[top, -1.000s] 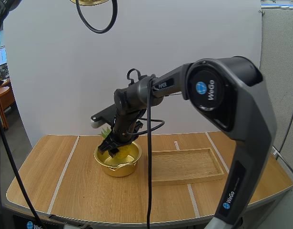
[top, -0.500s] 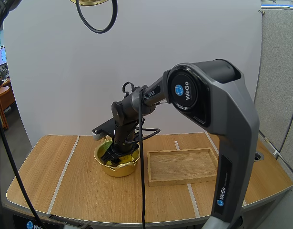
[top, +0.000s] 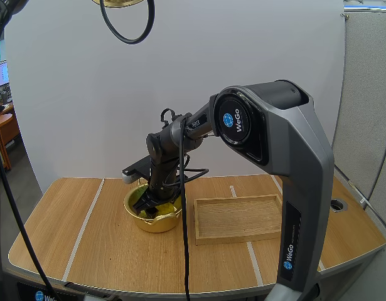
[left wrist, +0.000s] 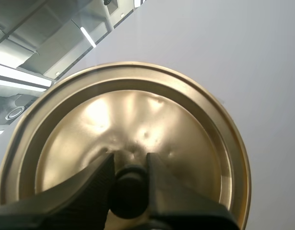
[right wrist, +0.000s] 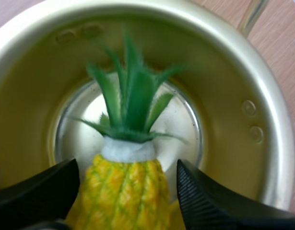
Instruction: Open the pot, put the pineapple inside, and close it
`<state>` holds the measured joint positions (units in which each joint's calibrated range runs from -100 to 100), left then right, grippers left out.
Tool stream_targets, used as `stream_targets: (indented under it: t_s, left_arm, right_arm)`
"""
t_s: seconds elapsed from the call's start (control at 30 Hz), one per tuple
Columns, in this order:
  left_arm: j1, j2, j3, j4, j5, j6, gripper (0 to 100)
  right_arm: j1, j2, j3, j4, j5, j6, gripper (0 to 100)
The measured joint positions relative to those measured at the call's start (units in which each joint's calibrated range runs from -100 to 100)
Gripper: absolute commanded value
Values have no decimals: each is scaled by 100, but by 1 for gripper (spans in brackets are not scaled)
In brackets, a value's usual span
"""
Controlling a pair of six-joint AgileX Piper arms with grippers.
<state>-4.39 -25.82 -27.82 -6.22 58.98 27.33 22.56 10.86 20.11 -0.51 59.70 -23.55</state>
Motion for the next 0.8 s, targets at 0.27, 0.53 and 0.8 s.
stream_targets:
  t_s: [0.27,0.53,0.8]
  left_arm:
    - [0,0,0,0,0,0,0]
    - [0,0,0,0,0,0,0]
    - [0,0,0,0,0,0,0]
  right_arm:
    - [-6,-95,0,-12,6,37,100]
    - [-6,-753,0,-12,109,70,100]
    - [-6,-2153,0,-12,942,128,100]
